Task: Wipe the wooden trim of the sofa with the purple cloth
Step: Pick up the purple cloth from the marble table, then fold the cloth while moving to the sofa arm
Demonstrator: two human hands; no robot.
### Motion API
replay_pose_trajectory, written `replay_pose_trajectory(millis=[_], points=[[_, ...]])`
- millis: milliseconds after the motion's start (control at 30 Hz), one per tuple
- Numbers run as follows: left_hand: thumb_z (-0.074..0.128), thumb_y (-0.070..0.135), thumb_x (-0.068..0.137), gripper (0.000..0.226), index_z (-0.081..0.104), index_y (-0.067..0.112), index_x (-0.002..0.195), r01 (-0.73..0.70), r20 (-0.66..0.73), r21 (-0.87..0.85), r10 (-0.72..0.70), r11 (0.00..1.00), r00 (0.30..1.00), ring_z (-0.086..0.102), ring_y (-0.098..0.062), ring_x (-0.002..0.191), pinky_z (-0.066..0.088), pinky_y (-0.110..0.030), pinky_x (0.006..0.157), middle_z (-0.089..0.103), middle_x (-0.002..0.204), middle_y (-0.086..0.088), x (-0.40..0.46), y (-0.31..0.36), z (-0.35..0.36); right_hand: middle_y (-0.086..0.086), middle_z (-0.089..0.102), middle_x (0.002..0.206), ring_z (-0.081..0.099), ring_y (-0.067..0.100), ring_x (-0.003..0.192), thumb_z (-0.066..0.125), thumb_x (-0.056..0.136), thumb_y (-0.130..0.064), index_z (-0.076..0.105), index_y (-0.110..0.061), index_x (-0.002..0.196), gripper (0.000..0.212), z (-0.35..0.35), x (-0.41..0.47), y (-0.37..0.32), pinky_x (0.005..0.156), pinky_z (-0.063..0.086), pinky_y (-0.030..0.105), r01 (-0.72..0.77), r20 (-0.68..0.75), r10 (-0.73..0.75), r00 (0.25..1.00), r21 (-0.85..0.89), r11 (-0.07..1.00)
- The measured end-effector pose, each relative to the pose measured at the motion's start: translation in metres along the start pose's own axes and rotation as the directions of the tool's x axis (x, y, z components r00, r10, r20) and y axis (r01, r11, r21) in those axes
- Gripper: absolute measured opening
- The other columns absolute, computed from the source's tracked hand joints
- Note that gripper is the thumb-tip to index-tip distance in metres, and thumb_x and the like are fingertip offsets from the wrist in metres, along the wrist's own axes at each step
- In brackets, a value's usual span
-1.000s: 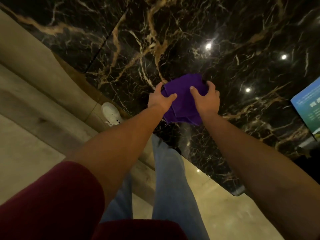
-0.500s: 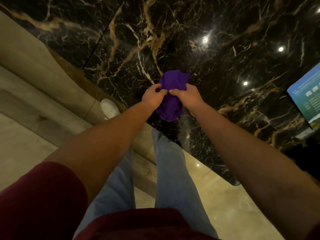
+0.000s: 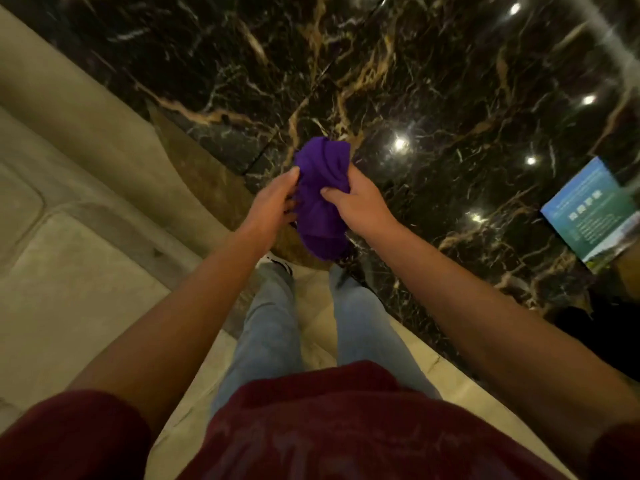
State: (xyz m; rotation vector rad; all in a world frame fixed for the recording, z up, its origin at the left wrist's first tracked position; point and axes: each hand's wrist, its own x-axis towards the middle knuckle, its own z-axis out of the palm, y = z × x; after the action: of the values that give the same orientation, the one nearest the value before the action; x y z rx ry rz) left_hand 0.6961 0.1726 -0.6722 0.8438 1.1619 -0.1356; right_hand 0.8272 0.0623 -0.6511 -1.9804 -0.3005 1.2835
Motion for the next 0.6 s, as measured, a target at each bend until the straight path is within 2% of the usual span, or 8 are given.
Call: replay_pose_trajectory(millis=[133,200,267,333,400,433,500,600], points=[[0.058,0.046,0.103,0.041,0.068,0.017,0.131,-0.083,-0.032,-0.008,0.083,0.996,0.996,0.067,-0.027,0.114,0.055,-0.037,0.093,0.074,0.122,-0.007,-0.061,0.029,-0.04,0.003,0.072,0.132,0.066,0.02,0.125,0.073,0.094,-0.011,0.061,-0.02,0.143,0.051,0.025,-0.046,-0.059,0.111,0.05,0.045,0.066,0.085,-0.072,0.994,0.07,0.995],[0.056,0.044,0.104,0.042,0.067,0.016,0.134,-0.161,-0.074,-0.061,0.157,0.985,0.985,0.067,-0.026,0.123,0.053,-0.039,0.105,0.073,0.13,-0.009,-0.097,0.05,-0.071,-0.013,0.078,0.116,0.071,0.004,0.111,0.073,0.093,-0.01,0.068,-0.029,0.13,0.042,0.046,-0.074,-0.1,0.096,0.057,0.027,0.087,0.149,-0.11,0.983,0.153,0.984],[0.054,0.048,0.102,0.04,0.07,0.021,0.128,-0.183,-0.072,-0.133,0.174,0.974,0.982,0.069,-0.019,0.121,0.052,-0.039,0.107,0.075,0.128,-0.003,-0.126,0.059,-0.089,-0.02,0.08,0.105,0.074,-0.002,0.1,0.073,0.089,-0.009,0.071,-0.036,0.117,0.039,0.062,-0.097,-0.122,0.081,0.057,0.015,0.059,0.192,-0.105,0.976,0.232,0.971],[0.058,0.056,0.092,0.043,0.071,0.025,0.119,-0.185,-0.022,-0.218,0.184,0.958,0.983,0.072,-0.014,0.114,0.054,-0.035,0.099,0.079,0.12,0.003,-0.154,0.073,-0.102,-0.015,0.081,0.106,0.076,0.002,0.099,0.075,0.085,-0.009,0.075,-0.035,0.11,0.036,0.071,-0.115,-0.143,0.078,0.058,0.015,0.033,0.231,-0.105,0.967,0.297,0.954],[0.064,0.061,0.086,0.049,0.071,0.024,0.118,-0.235,-0.034,-0.287,0.235,0.929,0.971,0.072,-0.018,0.116,0.055,-0.034,0.098,0.078,0.121,0.001,-0.19,0.091,-0.145,-0.011,0.081,0.11,0.076,0.005,0.102,0.077,0.083,-0.011,0.08,-0.04,0.107,0.037,0.106,-0.138,-0.191,0.079,0.059,0.017,0.089,0.288,-0.188,0.939,0.322,0.942],[0.067,0.061,0.085,0.052,0.071,0.023,0.12,-0.226,-0.017,-0.308,0.232,0.924,0.973,0.07,-0.019,0.12,0.055,-0.034,0.099,0.077,0.125,-0.001,-0.193,0.091,-0.142,-0.012,0.081,0.112,0.076,0.005,0.103,0.078,0.082,-0.015,0.079,-0.046,0.106,0.039,0.104,-0.138,-0.19,0.079,0.059,0.017,0.072,0.294,-0.17,0.94,0.317,0.946],[0.068,0.056,0.086,0.052,0.07,0.022,0.126,-0.297,-0.027,-0.356,0.307,0.886,0.951,0.068,-0.017,0.124,0.056,-0.032,0.097,0.074,0.132,-0.002,-0.221,0.105,-0.177,-0.016,0.078,0.117,0.074,0.003,0.108,0.078,0.083,-0.02,0.075,-0.052,0.111,0.043,0.134,-0.16,-0.232,0.082,0.059,0.017,0.152,0.305,-0.25,0.919,0.313,0.938],[0.076,0.046,0.085,0.058,0.065,0.019,0.135,-0.389,-0.083,-0.379,0.388,0.839,0.918,0.068,-0.018,0.125,0.059,-0.028,0.09,0.073,0.134,-0.004,-0.239,0.117,-0.201,-0.015,0.076,0.124,0.071,0.006,0.115,0.077,0.085,-0.02,0.068,-0.048,0.122,0.047,0.154,-0.163,-0.26,0.092,0.059,0.023,0.235,0.286,-0.319,0.903,0.293,0.927]])
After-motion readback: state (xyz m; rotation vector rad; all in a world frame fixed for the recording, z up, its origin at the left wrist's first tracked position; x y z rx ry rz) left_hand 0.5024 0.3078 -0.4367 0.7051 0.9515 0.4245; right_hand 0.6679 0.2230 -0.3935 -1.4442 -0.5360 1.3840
